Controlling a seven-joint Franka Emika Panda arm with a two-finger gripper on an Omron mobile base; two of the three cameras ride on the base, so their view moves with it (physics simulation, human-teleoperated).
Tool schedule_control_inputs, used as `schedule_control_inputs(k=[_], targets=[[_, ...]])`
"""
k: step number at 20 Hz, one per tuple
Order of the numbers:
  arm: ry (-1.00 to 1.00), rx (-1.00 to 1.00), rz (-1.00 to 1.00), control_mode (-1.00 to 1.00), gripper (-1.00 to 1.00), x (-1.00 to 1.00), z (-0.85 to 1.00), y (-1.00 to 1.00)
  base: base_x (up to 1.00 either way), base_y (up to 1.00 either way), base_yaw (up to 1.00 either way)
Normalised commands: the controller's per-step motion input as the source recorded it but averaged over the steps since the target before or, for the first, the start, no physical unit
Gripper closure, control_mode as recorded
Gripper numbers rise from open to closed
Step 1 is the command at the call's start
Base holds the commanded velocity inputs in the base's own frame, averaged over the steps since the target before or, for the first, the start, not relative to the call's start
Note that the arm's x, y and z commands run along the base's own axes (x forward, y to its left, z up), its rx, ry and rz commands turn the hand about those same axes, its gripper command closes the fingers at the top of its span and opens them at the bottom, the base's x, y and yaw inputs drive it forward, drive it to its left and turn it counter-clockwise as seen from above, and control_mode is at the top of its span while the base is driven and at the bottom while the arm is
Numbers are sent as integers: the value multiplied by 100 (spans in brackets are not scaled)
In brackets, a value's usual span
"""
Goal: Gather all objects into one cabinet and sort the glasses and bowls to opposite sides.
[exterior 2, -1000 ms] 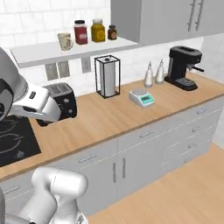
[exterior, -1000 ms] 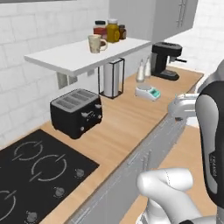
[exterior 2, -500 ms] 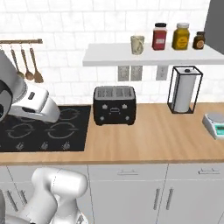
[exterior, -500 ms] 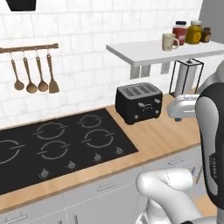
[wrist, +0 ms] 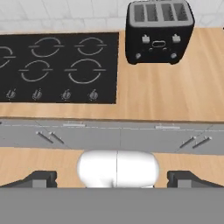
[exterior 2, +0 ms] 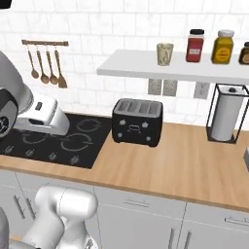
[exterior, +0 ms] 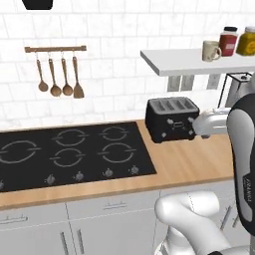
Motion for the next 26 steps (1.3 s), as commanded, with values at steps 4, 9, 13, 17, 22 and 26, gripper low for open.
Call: schedule_control_inputs(k=[4, 9, 13, 17, 22, 26], targets=[[0, 0, 0, 100, -100, 0, 0, 0, 4, -59, 14], [0, 0, 0, 100, -100, 0, 0, 0, 25, -28, 1], [0, 0, 0, 100, -100, 0, 0, 0, 30, -1, -8], [0, 0, 0, 100, -100, 0, 0, 0, 31, 1, -20], [0, 0, 0, 100, -100, 0, 0, 0, 25, -35, -8], [0, 0, 0, 100, -100, 0, 0, 0, 12, -67, 0]])
